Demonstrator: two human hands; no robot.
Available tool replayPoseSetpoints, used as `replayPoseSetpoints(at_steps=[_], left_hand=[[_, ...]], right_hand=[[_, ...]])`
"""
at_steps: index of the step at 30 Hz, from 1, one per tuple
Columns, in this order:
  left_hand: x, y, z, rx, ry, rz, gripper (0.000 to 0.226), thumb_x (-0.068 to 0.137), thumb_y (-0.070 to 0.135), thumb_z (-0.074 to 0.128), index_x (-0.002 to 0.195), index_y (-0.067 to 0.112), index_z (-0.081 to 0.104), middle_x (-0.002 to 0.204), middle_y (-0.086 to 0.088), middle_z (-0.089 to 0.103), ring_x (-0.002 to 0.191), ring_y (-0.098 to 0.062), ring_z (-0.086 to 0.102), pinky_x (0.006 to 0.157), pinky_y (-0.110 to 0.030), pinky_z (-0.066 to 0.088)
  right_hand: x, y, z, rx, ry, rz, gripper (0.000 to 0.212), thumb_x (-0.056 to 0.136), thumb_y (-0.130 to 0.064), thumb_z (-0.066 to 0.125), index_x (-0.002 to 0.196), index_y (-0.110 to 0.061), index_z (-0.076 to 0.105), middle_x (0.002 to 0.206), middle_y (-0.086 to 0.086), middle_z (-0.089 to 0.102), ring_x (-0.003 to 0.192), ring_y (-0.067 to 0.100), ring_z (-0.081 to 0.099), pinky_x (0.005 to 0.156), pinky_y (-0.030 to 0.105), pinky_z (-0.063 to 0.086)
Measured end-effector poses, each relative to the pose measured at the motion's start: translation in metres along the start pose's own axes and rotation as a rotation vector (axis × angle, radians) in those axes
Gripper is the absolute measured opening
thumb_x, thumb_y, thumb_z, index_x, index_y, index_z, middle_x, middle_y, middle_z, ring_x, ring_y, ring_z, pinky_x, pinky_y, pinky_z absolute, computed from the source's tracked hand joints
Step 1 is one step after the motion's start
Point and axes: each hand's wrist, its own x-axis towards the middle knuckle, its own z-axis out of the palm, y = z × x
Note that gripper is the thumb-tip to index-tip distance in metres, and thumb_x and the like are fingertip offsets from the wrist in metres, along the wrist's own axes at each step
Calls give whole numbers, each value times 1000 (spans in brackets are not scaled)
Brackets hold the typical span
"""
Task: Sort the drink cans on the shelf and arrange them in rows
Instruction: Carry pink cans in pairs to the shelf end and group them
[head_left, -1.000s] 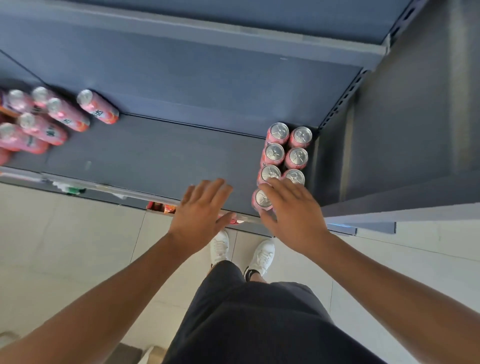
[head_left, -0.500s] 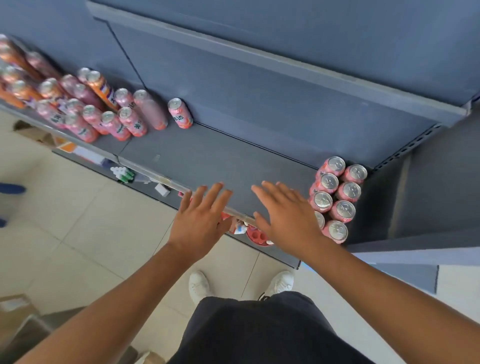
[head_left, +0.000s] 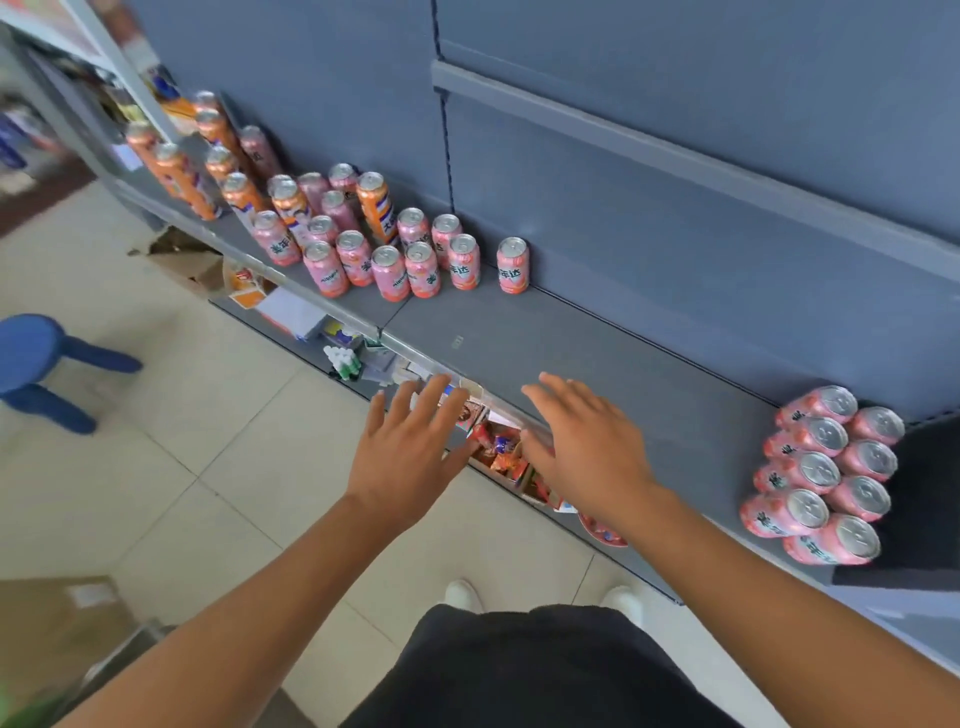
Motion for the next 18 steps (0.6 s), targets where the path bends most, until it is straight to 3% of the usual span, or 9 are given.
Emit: replayPoseSetpoints(at_steps=[4, 10, 13, 18], left_hand=[[-4, -44, -4, 22, -8, -73, 57, 90, 54, 56, 137, 23, 49, 146, -4, 50, 128, -35, 51, 103, -57, 44], [9, -86, -1, 14, -25, -147, 59, 91, 55, 54, 137, 25, 35, 146, -6, 50, 129, -36, 49, 102, -57, 44], [27, -104, 2, 21, -32, -170, 56, 90, 54, 56, 134, 24, 37, 142, -7, 52, 125, -38, 52, 98, -57, 47], [73, -137, 10, 66, -104, -227, 60, 94, 55, 53, 143, 22, 43, 151, -6, 44, 133, -36, 44, 106, -55, 40]], right_hand=[[29, -37, 6, 13, -13, -31, 43, 91, -36, 59, 131, -19, 55, 144, 3, 52, 124, 28, 53, 93, 42, 47], [83, -62, 12, 6, -66, -59, 49, 99, -39, 49, 144, -22, 43, 156, -1, 37, 137, 22, 40, 105, 39, 38], [114, -64, 15, 2, -73, -68, 49, 99, -39, 50, 144, -21, 43, 155, -1, 38, 137, 23, 41, 104, 39, 39], [175, -58, 24, 21, -79, -63, 50, 97, -38, 53, 142, -18, 46, 152, 2, 43, 134, 26, 45, 101, 41, 41]])
